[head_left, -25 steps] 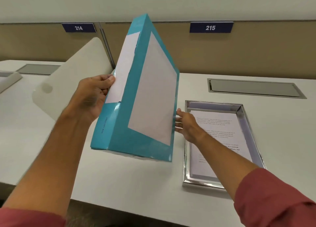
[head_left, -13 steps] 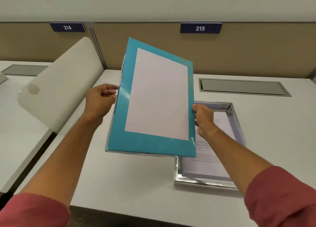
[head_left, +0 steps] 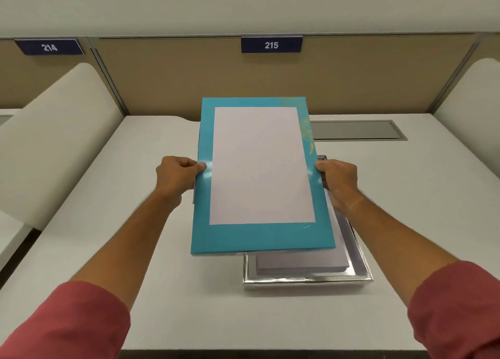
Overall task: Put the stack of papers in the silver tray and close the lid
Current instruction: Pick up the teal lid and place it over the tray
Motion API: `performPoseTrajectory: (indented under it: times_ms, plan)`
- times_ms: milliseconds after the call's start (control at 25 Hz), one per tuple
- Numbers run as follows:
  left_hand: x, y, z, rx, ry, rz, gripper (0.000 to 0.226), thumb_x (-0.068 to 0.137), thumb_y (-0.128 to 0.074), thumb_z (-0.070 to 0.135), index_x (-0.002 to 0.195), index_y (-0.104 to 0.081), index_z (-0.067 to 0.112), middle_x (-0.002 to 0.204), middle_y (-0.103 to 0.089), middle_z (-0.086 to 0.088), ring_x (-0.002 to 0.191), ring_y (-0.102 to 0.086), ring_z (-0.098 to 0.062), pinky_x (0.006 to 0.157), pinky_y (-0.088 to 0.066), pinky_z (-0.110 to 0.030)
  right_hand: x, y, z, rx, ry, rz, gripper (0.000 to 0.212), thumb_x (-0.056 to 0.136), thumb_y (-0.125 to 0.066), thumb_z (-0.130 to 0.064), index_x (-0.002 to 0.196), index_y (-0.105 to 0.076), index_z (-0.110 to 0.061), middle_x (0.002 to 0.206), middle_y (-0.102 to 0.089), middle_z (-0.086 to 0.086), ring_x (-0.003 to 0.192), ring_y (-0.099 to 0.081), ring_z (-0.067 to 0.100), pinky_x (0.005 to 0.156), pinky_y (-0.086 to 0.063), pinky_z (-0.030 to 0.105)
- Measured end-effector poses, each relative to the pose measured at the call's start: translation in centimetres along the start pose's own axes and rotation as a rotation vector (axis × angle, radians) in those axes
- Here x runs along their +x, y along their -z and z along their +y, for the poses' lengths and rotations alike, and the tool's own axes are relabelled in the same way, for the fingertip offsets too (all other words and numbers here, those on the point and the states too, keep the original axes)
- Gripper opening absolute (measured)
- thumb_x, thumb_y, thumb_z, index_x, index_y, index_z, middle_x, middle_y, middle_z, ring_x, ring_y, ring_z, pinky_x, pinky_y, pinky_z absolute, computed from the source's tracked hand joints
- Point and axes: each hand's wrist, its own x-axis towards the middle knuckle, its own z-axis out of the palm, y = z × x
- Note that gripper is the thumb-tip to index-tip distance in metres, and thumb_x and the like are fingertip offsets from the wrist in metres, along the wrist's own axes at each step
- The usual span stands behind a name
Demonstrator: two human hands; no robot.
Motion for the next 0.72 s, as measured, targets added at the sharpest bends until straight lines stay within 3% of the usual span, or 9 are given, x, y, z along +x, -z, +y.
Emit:
performPoseTrajectory:
  times_ms: [80,160,360,440,640,720]
  plan:
    - [-0.3,-1.7,0.1,-0.019,0.028,-0.025,0.018,0.078,-0.079,0.024,0.081,-0.073,0.007,0.083,-0.070,-0.002,0.072,-0.067,-0.019,0.058,-0.056,-0.026,0.2,1.8,-0.1,-0.051,0.029,0.024,0.016,0.067,-0.065,-0.021,0.052,-0.065,-0.016,0.056,-0.062,-0.003,0.058,-0.057,0.018,0.057,-0.049,0.031]
    - [-0.9,-3.4,0.2,-0.020,0.048,-0.040,0.017,0.076,-0.081,0.021,0.073,-0.070,0.009,0.079,-0.068,-0.002,0.067,-0.066,-0.016,0.050,-0.053,-0.022,0.5,3.5,0.1,-0.107,0.036,0.049,0.017,0.065,-0.065,-0.023,0.049,-0.064,-0.016,0.051,-0.061,-0.006,0.055,-0.057,0.016,0.055,-0.049,0.029]
    - [-2.1,-6.7,-0.5,0.011,0.139,-0.080,0.017,0.071,-0.084,0.010,0.068,-0.068,0.005,0.080,-0.070,-0.010,0.068,-0.070,-0.025,0.057,-0.057,-0.029,2.2,7.0,1.4,-0.188,-0.024,0.010,0.012,0.073,-0.069,-0.013,0.077,-0.070,-0.002,0.082,-0.072,0.011,0.071,-0.068,0.024,0.072,-0.061,0.038]
    - [-2.4,-7.6,-0.7,0.015,0.162,-0.087,0.016,0.070,-0.084,0.006,0.067,-0.068,0.004,0.082,-0.071,-0.013,0.070,-0.071,-0.028,0.060,-0.059,-0.031,2.8,8.1,1.7,-0.188,-0.059,-0.028,0.009,0.077,-0.070,-0.009,0.083,-0.070,-0.002,0.092,-0.073,0.015,0.079,-0.072,0.027,0.072,-0.061,0.038]
    - [-3.0,-9.5,-1.1,0.057,0.177,-0.073,0.016,0.070,-0.084,0.008,0.067,-0.069,0.005,0.080,-0.072,-0.012,0.066,-0.072,-0.027,0.067,-0.062,-0.037,3.9,9.9,2.5,-0.250,-0.092,-0.074,0.013,0.081,-0.071,-0.007,0.090,-0.067,0.001,0.096,-0.071,0.016,0.080,-0.072,0.028,0.072,-0.061,0.039]
    - [-3.2,-10.1,-1.4,0.079,0.184,-0.075,0.016,0.070,-0.084,0.009,0.068,-0.069,0.004,0.076,-0.072,-0.010,0.064,-0.072,-0.027,0.072,-0.062,-0.040,4.1,10.5,3.0,-0.272,-0.107,-0.068,0.014,0.081,-0.072,-0.007,0.091,-0.067,0.001,0.095,-0.071,0.016,0.077,-0.071,0.026,0.065,-0.061,0.036]
